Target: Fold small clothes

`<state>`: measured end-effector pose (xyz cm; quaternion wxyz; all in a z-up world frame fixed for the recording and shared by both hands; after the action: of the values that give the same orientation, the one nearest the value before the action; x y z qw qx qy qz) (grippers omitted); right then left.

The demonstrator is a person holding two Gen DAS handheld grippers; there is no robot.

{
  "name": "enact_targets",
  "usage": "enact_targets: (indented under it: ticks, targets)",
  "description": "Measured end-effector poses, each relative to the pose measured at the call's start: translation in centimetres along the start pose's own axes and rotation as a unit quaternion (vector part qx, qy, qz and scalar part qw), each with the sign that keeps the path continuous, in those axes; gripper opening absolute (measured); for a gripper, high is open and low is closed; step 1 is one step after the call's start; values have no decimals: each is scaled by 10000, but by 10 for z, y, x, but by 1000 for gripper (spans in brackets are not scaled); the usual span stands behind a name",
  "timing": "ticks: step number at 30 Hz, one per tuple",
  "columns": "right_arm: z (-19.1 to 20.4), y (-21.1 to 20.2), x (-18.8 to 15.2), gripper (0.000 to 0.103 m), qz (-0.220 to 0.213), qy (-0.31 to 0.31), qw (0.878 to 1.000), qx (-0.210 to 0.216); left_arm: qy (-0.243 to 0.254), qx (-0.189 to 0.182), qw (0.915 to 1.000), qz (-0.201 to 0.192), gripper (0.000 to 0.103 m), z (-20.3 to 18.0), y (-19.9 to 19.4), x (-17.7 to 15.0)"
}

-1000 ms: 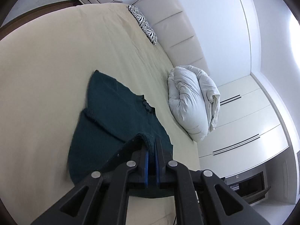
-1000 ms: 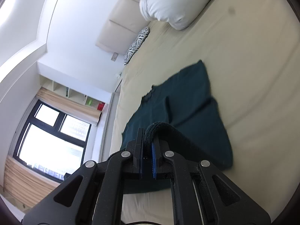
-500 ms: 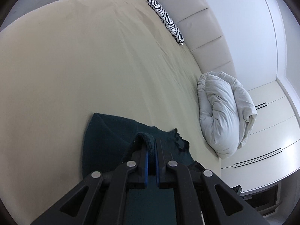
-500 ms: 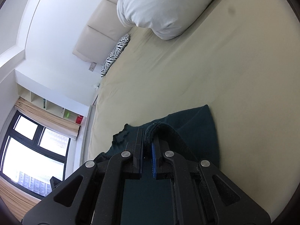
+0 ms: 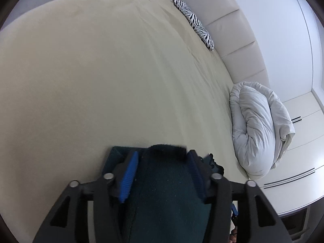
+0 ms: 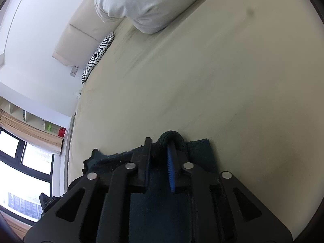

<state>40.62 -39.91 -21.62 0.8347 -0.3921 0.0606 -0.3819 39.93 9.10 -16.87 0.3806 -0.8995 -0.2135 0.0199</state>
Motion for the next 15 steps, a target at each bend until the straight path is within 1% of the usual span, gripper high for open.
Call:
enact_targets:
  ticks: [1,2,3,4,5,8,10,12,15]
  targets:
    - [1,-6,-1,51,-101,-35,9999,-19,71,-44,9999,-103,59,-2,-10,-2]
    - [2,-18,-5,70,-257,-38,9996,-57,162,-20,9997,-157,59,-4,-19,-6]
    - [3,-26,-5,73,-405,-34,9991,-70,230,49,9995,-200,59,-5,-26,-11]
    - [4,-35,-6,73,-530,-72,9985,-75,321,137,9991,-257,59,-6,-32,-18]
    - [5,-42,-10,73,-538,-134,9984,-59,489,238,9981,-299,59,-8,-39,-28]
    - [11,-55,-28,72,-372,-445,9983,-112,833,573,9943,-338,59,-6,-48,-61]
    - [18,-64,-48,68,-269,-793,9961,-270,961,675,9926,-292,59,0,-50,-83]
    - [22,-70,-73,61,-186,-1254,9906,-514,1043,798,9910,-262,59,7,-51,-105]
    - [19,-78,-105,55,-75,-1676,9825,-813,1240,1005,9868,-261,58,15,-51,-130]
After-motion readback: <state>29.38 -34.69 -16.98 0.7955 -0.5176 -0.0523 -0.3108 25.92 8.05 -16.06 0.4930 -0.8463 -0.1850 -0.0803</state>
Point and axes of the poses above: each gripper's, at about its wrist camera, not at the fingertips, and y roughly the way its jaws point, z to its left, x to its top, the point moved 7 cm from there along y, roughly the way its jaws point, and after that the axes turned 13 degrees about z, right-handed, at the moved point
